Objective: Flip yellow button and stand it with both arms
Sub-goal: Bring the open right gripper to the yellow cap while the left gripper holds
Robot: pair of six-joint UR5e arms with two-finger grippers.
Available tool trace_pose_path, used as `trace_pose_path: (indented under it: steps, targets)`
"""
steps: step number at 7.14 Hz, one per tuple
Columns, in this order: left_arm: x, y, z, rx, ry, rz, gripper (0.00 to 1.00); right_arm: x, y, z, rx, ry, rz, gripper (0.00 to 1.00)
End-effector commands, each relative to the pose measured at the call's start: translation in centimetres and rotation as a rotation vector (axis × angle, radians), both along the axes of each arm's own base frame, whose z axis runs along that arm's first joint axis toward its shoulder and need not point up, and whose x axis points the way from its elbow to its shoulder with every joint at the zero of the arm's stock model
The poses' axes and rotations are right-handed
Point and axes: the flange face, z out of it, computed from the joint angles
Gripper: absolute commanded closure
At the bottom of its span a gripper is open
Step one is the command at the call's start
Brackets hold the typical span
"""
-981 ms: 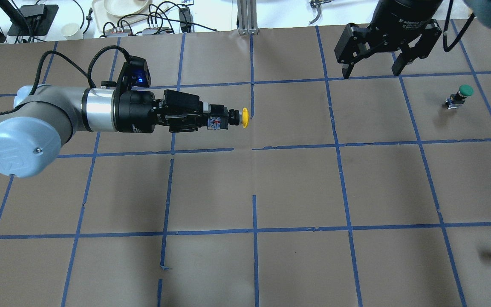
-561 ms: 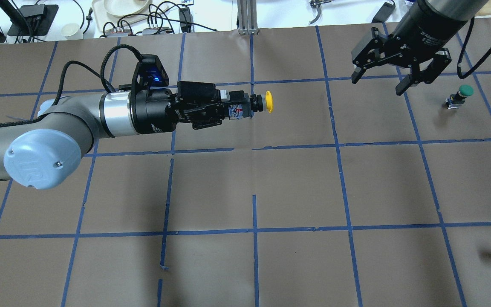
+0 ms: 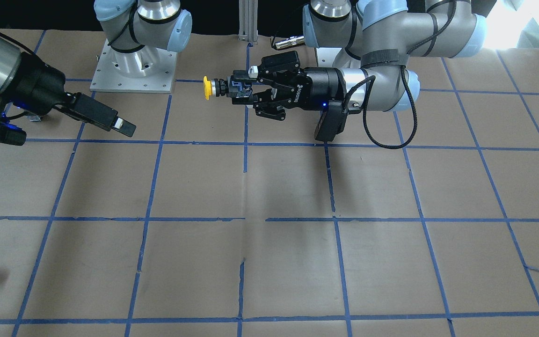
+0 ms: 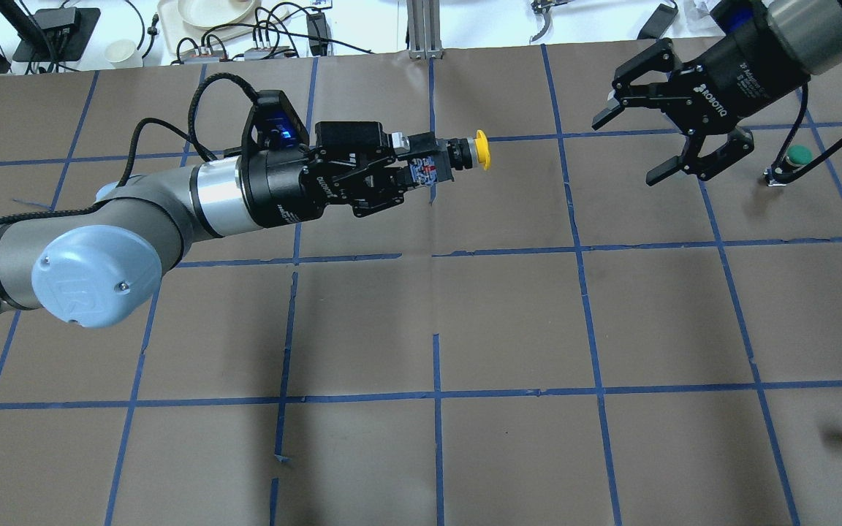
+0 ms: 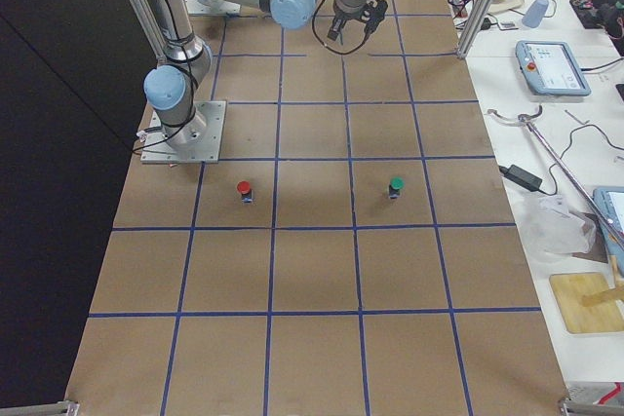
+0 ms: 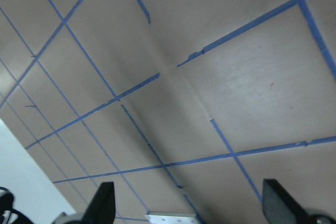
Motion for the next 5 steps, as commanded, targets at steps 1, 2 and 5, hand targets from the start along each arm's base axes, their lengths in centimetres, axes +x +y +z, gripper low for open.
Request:
trace_pose_path:
  steps: [1, 2, 5]
  targets:
    - [-0.6, 0.0, 0.0, 0.064, 0.067, 0.035, 0.96, 2.1, 1.3, 1.2, 0.16, -0.232, -0.236, 0.03]
    - [-0.6, 0.1, -0.1, 0.07, 0.068, 0.035, 0.96, 2.9, 1.9, 2.1, 0.212, -0.305, -0.308, 0.03]
    - [-0.6, 0.1, 0.0, 0.069, 0.068, 0.035, 0.96, 7.7, 2.9, 5.3, 0.263, -0.392, -0.347, 0.07]
